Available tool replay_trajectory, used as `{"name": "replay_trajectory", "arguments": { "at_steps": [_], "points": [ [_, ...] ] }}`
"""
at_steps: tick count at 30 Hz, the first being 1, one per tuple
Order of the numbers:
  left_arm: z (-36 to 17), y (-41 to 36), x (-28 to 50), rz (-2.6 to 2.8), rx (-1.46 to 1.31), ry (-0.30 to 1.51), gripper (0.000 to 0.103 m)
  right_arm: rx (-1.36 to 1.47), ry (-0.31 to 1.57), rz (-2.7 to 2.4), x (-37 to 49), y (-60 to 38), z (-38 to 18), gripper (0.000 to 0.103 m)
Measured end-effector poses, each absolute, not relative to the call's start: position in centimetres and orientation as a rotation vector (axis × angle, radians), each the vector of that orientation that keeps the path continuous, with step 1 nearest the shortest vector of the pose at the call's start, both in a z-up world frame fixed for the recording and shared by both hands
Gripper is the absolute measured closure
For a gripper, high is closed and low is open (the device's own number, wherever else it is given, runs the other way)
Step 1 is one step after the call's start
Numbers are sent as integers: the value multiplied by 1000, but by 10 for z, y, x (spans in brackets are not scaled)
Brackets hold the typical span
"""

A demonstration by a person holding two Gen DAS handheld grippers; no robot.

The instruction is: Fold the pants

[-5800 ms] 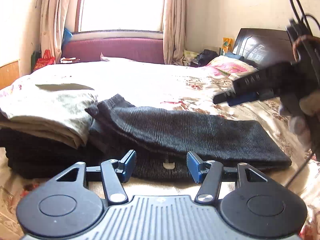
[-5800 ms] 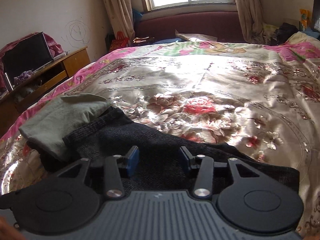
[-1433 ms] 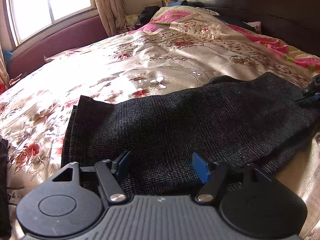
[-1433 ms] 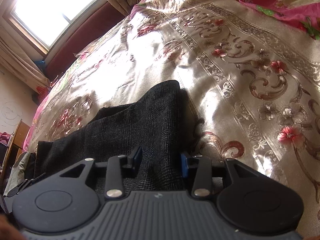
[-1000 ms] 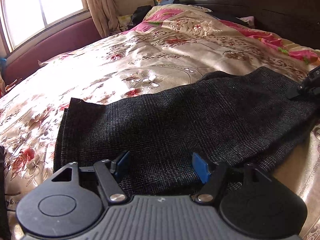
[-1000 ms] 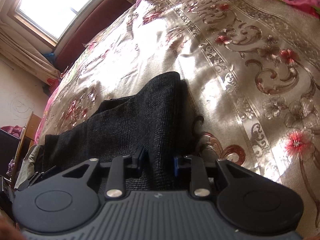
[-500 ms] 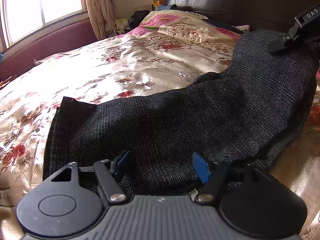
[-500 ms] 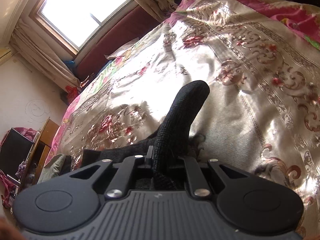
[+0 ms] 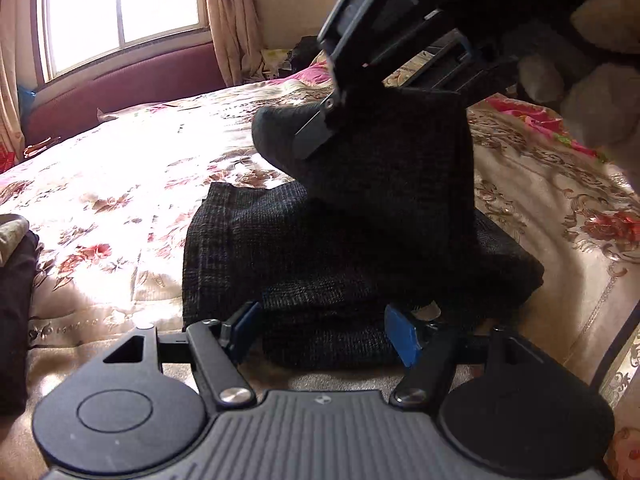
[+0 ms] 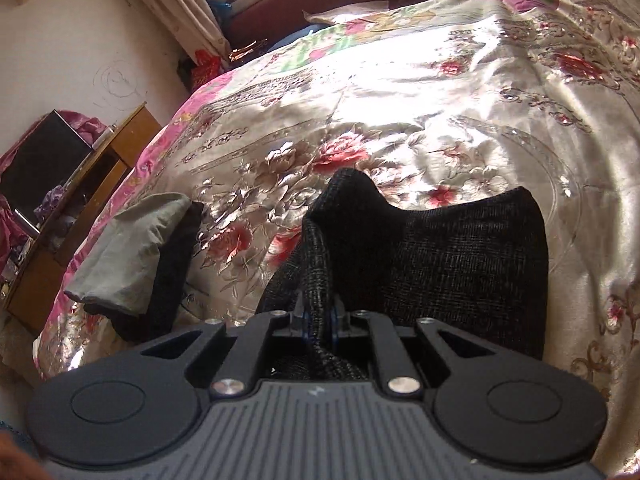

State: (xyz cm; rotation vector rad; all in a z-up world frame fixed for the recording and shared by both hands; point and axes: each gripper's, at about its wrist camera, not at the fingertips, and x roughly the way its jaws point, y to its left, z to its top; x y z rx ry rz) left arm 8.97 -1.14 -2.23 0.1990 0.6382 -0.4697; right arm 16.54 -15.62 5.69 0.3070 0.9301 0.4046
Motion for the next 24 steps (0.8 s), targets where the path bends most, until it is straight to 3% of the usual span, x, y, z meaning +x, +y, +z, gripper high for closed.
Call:
{"name": "replay_trajectory", "arguments": {
  "at_steps": [7, 11, 16, 22, 24],
  "points": [
    [-30, 10, 84, -445, 117, 656, 21, 220, 940, 401, 172, -110, 44, 93],
    [-37, 18, 86, -439, 90, 667, 21, 143, 929, 470, 163, -91, 45, 101],
    [-37, 24, 80, -440, 76, 660, 21, 61, 868, 482, 153, -75, 51, 101],
    [-29, 35, 80, -466, -9, 654, 21, 36, 877, 338, 178, -94, 57, 95],
    [-25, 37, 79, -474, -28, 650, 21, 17, 894, 310, 184, -89, 53, 87]
  ]
}}
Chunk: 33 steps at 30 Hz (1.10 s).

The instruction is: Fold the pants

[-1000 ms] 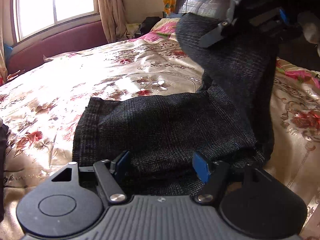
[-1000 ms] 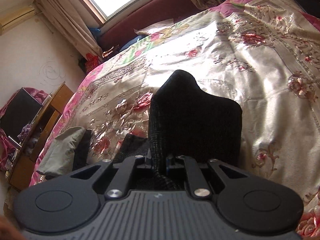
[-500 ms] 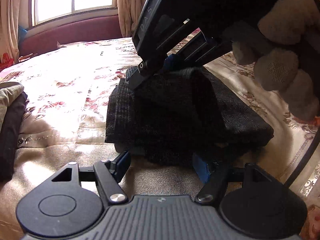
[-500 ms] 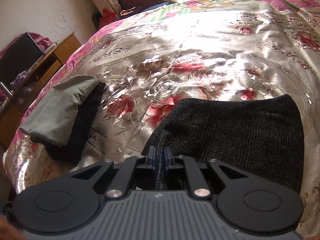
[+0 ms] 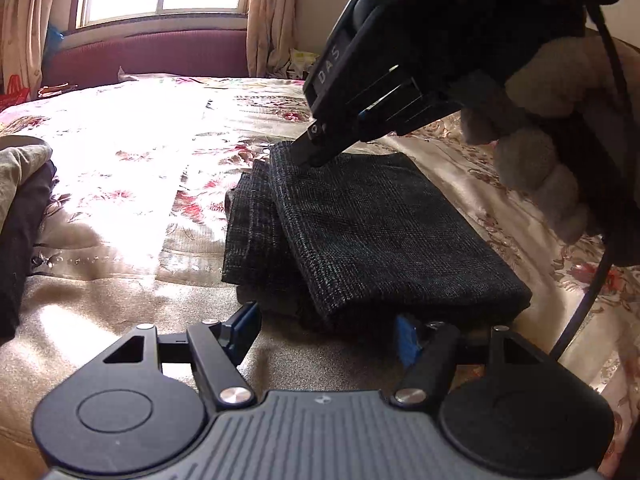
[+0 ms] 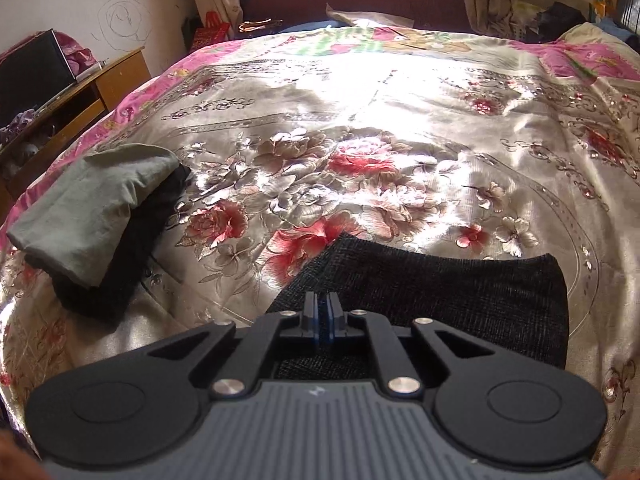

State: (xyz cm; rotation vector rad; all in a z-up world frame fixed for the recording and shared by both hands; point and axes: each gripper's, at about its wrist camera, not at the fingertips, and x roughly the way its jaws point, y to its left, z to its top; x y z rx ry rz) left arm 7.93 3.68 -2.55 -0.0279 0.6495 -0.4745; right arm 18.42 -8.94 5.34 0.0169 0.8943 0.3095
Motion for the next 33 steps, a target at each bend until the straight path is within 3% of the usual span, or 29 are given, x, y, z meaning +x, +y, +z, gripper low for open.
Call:
{"name": "replay_trajectory", "arguments": {
  "at_steps": [3, 10, 13, 16, 18, 21, 23, 26, 33],
  "points": [
    [-22, 38, 78, -486, -19, 651, 21, -57, 911, 292, 188, -73, 42, 69],
    [-17, 39, 75, -497, -15, 656, 21, -202, 915, 254, 196, -58, 26, 65],
    [-15, 32, 82, -502, -34, 670, 21, -222, 934, 257, 201, -63, 26, 58],
    [-16, 22, 95, -478, -60, 699, 21, -193, 965, 285, 205, -73, 28, 67],
    [-18, 20, 101, -450, -73, 718, 22, -145, 987, 304, 207, -80, 30, 79],
    [-17, 21, 102, -435, -87, 704, 38, -62, 1000, 327, 208, -96, 37, 95],
    [-15, 23, 101, -446, -103, 689, 48, -12, 993, 336, 207, -105, 41, 96],
    [-10, 24, 103, -437, -92, 659, 52, 53, 971, 348, 205, -111, 50, 96],
    [5, 47, 112, -388, -113, 600, 56, 118, 897, 346, 217, -106, 63, 96]
  ]
}}
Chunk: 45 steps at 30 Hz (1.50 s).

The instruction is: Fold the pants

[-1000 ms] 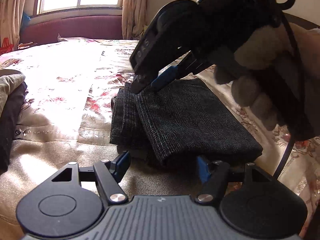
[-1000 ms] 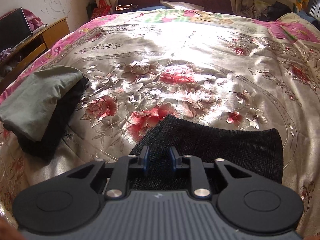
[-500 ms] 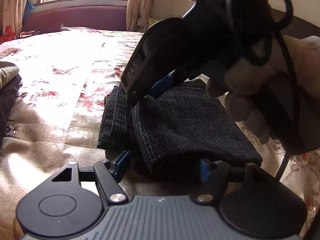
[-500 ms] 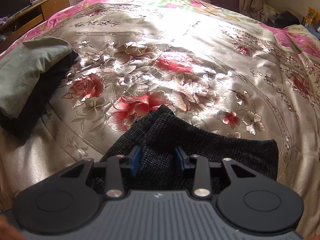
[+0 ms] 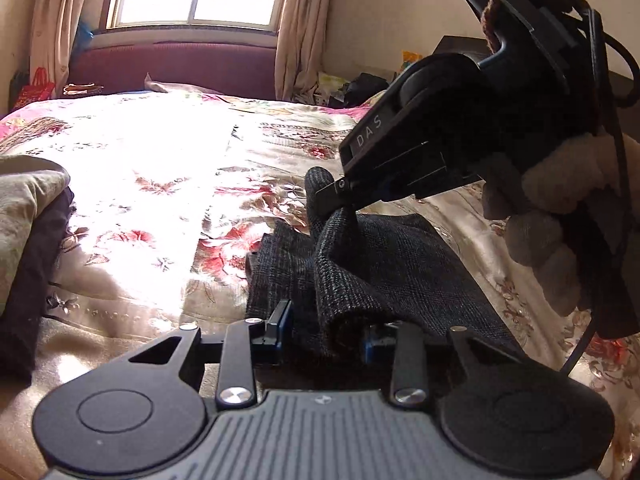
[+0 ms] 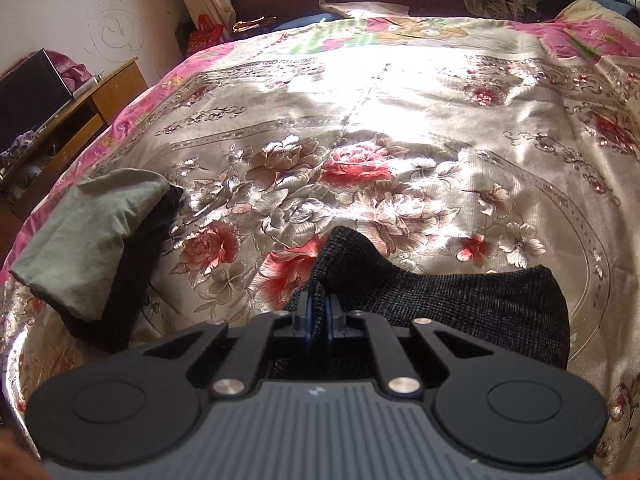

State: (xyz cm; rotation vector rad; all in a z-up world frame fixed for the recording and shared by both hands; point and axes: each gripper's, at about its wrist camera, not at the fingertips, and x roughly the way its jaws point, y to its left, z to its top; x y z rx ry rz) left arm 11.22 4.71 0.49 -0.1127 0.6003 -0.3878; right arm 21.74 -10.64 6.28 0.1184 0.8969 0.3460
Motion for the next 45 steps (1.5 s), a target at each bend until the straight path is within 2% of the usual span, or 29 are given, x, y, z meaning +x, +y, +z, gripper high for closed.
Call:
{"name": "replay_trajectory", "arguments": {
  "at_steps": [4, 6, 9, 12, 18, 20, 23, 28, 33, 35, 45],
  "points": [
    [-11, 59, 124, -343, -154, 665, 54, 117, 917, 317, 232, -94, 40, 94],
    [-17, 61, 122, -331, -148, 692, 52, 71, 941, 319, 237, -82, 22, 84],
    [-11, 63, 105, -317, -97, 679, 51, 100, 925, 315, 234, -79, 17, 79],
    [-5, 62, 97, -282, -43, 670, 45, 169, 896, 365, 222, -91, 36, 81],
    [30, 49, 79, -222, 30, 535, 43, 17, 759, 284, 170, -116, 57, 81],
    [44, 38, 73, -215, 84, 461, 33, 17, 780, 273, 163, -126, 50, 81],
    [59, 28, 75, -221, 118, 425, 26, 43, 814, 241, 161, -138, 34, 81],
    [38, 11, 107, -252, 149, 515, 26, 187, 858, 198, 149, -170, 17, 81],
    [3, 1, 146, -194, 180, 664, 26, 165, 865, 163, 130, -190, 11, 82],
    [-8, 2, 155, -189, 180, 719, 22, 173, 879, 156, 130, -195, 9, 82],
    [21, -7, 105, -176, 147, 715, 21, 249, 811, 143, 70, -213, 23, 81]
  ]
}}
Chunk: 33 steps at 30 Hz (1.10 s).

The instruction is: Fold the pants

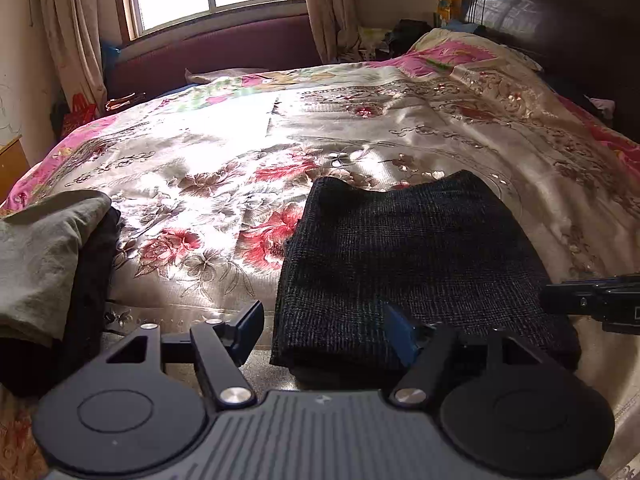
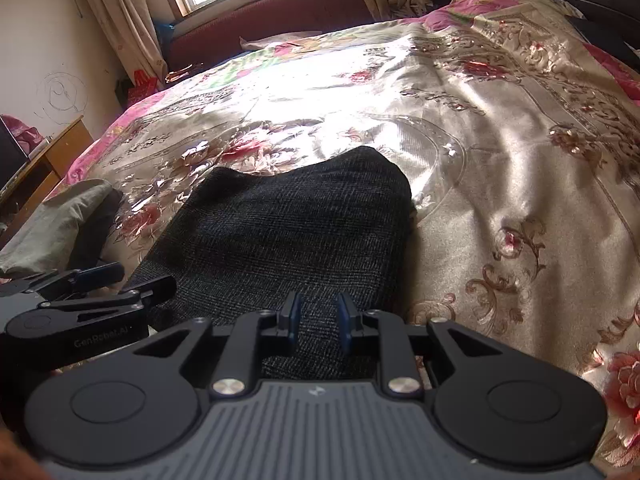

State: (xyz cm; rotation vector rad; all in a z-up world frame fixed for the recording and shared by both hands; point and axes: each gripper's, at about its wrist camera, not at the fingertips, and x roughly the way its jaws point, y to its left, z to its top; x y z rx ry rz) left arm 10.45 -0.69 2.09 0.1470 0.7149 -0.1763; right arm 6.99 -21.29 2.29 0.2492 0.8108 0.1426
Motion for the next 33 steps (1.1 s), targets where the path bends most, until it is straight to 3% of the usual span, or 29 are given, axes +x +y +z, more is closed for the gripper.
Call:
{"name": "replay_trajectory", "arguments": {
  "at_steps": [2, 14, 33],
  "points": [
    [22, -12, 90, -167, 141, 720, 14, 249, 811, 138, 57, -214, 20, 81],
    [29, -31, 31, -149, 154, 703, 1, 298, 772, 104, -5, -219, 13, 80],
    [11, -47, -18, -172, 250, 684, 0, 295, 776, 55, -43, -222, 0, 77]
  ]
}}
